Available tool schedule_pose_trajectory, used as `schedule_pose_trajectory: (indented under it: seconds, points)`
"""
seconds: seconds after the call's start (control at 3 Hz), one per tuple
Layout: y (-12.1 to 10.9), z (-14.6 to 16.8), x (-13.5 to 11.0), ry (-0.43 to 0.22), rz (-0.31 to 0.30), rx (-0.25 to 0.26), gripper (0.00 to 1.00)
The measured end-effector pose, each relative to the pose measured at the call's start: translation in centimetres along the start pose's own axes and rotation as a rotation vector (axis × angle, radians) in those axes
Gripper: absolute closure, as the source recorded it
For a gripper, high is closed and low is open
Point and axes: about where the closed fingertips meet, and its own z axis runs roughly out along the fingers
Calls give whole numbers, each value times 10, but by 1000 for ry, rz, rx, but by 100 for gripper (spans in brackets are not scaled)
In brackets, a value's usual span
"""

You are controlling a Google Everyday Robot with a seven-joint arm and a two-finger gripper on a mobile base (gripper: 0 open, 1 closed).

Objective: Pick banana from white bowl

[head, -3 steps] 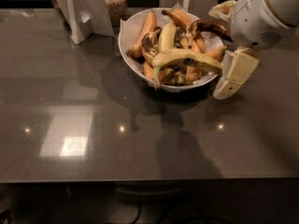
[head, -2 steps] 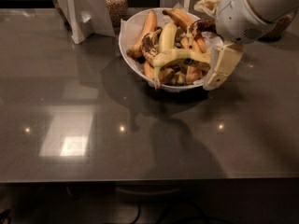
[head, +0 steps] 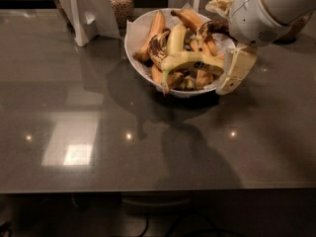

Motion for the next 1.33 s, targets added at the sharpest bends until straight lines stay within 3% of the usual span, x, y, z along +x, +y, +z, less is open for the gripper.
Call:
schedule_pose_trajectory:
  seconds: [0.33, 0.67, 1.33]
  points:
    - [-9, 8, -1, -30, -22, 24, 1]
    - [-15, 19, 3, -62, -20, 37, 20]
    - [-14, 35, 14, -81, 4, 30, 29]
